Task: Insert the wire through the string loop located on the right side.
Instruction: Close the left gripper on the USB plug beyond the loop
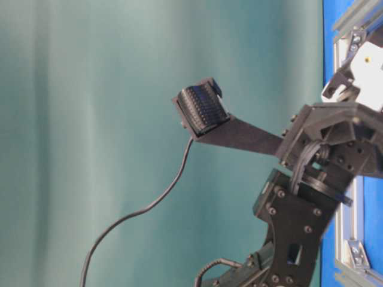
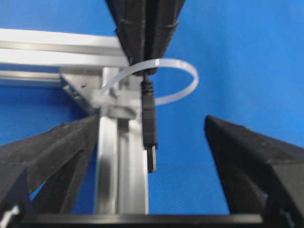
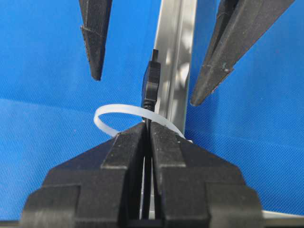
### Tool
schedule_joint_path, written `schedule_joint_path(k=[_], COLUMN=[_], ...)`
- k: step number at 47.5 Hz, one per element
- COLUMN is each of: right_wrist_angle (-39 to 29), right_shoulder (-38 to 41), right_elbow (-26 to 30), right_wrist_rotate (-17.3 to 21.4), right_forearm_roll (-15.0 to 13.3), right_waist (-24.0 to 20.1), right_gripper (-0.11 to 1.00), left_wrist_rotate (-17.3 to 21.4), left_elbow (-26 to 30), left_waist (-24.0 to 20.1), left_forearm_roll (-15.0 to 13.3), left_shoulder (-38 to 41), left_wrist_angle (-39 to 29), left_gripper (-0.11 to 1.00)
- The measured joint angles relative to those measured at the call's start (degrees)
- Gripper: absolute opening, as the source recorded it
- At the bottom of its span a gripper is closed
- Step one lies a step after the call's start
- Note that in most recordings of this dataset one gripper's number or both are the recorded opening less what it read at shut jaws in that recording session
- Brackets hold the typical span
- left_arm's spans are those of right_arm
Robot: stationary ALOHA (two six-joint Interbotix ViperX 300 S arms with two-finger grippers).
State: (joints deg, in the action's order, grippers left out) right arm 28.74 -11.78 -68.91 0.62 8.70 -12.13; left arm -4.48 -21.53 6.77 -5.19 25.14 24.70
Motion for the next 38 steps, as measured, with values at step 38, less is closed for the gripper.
schedule_joint_path(k=[38], right_wrist_angle=[0.0], right_shoulder=[0.0], right_elbow=[0.0], right_wrist_rotate=[0.0], right_forearm_roll=[-0.1], right_waist=[0.0], right_gripper=[-0.02], left_wrist_rotate=[-0.7], left_elbow=[0.0], left_waist=[0.1], left_forearm_roll=[0.0], left_shoulder=[0.0], left_wrist_angle=[-1.8], left_gripper=[0.76])
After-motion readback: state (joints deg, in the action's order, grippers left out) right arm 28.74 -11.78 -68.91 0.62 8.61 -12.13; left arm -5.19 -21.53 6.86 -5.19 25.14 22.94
